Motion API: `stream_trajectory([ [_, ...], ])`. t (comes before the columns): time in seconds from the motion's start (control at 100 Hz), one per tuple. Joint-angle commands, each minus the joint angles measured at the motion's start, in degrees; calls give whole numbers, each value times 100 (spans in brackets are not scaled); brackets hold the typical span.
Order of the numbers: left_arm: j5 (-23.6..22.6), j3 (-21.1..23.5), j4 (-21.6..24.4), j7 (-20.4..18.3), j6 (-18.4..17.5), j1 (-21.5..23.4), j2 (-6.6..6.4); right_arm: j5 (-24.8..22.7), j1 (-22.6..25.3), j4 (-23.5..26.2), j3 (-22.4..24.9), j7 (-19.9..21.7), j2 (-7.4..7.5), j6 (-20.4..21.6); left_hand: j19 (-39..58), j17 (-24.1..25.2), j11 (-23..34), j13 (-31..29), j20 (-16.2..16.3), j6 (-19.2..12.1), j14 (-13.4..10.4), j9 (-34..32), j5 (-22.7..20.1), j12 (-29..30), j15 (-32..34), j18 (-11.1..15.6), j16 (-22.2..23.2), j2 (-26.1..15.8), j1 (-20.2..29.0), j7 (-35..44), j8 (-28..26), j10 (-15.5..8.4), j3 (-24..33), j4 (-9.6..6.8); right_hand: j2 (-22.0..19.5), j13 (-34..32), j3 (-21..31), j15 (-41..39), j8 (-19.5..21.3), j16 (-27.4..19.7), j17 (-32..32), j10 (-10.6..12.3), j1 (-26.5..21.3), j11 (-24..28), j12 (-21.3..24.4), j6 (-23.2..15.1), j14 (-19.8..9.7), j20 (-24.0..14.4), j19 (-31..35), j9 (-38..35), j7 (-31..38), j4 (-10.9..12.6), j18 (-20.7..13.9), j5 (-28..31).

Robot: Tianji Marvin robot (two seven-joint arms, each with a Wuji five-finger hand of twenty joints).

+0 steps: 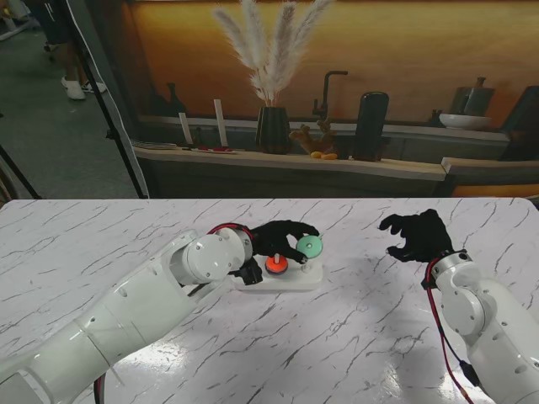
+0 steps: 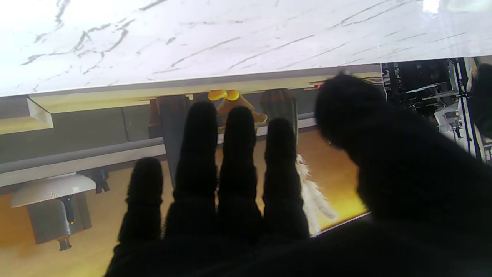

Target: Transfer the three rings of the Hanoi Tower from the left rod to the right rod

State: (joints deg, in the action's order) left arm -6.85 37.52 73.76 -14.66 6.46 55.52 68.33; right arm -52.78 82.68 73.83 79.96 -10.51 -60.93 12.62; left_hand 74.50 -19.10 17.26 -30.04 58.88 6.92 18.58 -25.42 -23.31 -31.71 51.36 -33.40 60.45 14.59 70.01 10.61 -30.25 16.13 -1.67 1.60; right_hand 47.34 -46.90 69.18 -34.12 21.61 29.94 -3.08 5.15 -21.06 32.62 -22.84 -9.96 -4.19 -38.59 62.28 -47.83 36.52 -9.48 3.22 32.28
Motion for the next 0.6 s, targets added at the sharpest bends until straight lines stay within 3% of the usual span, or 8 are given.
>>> stream_trajectory([
  [0.0,20,-35,-34,-103,-66,-31,15,9,33,-6,-24,-4,-29,1,393,-83,103,-178,143,-497,-114,-97,-686,-52,176,-20,140,-756,396,691,-336,-57,436,-142,-10,-59,97,-63,55,32,40,108,-87,107,-24,-50,-92,-62,93,-30,90,242,1785,0],
  [0.24,31,-57,-35,-143,-43,-47,10,21,33,-22,-25,-4,-29,7,403,-84,87,-117,176,-472,-114,-63,-665,-42,138,-14,122,-720,395,678,-320,-72,412,-146,-10,-56,96,-65,54,32,38,109,-83,112,-25,-50,-93,-64,96,-33,91,241,1780,-5],
  [0.39,3,-59,-30,-152,-57,-54,0,21,29,-27,-25,-8,-30,5,161,207,-190,177,94,-203,-51,87,-543,246,-668,-21,-407,-650,363,375,-30,-93,222,-332,-11,-61,97,-69,55,33,39,108,-82,114,-25,-51,-87,-64,95,-37,95,241,1779,1],
  [0.49,-45,-51,-42,-112,-147,-42,-1,19,22,-34,-24,-9,-29,10,-355,882,-484,548,-509,-52,-38,230,-342,614,-1757,-47,-1365,-184,374,183,410,-85,291,-505,-13,-61,97,-70,56,34,41,110,-85,112,-24,-51,-89,-65,94,-32,97,242,1779,-1],
  [0.55,-108,-56,-51,-85,-240,-44,-9,19,18,-41,-27,-14,-29,13,-893,1419,-699,827,-1367,26,-96,478,-175,845,-2465,28,-2043,189,280,20,519,-132,525,-552,-5,-59,99,-69,56,33,36,112,-86,113,-24,-49,-90,-66,97,-35,99,242,1781,5],
  [0.59,-164,-66,-53,-83,-303,-53,-21,22,15,-44,-30,-13,-29,16,-1272,1598,-799,957,-1674,68,-114,603,-77,922,-2788,86,-2306,321,207,-79,577,-152,619,-566,-9,-61,101,-71,56,34,42,108,-90,115,-24,-51,-91,-65,94,-37,101,242,1779,9],
])
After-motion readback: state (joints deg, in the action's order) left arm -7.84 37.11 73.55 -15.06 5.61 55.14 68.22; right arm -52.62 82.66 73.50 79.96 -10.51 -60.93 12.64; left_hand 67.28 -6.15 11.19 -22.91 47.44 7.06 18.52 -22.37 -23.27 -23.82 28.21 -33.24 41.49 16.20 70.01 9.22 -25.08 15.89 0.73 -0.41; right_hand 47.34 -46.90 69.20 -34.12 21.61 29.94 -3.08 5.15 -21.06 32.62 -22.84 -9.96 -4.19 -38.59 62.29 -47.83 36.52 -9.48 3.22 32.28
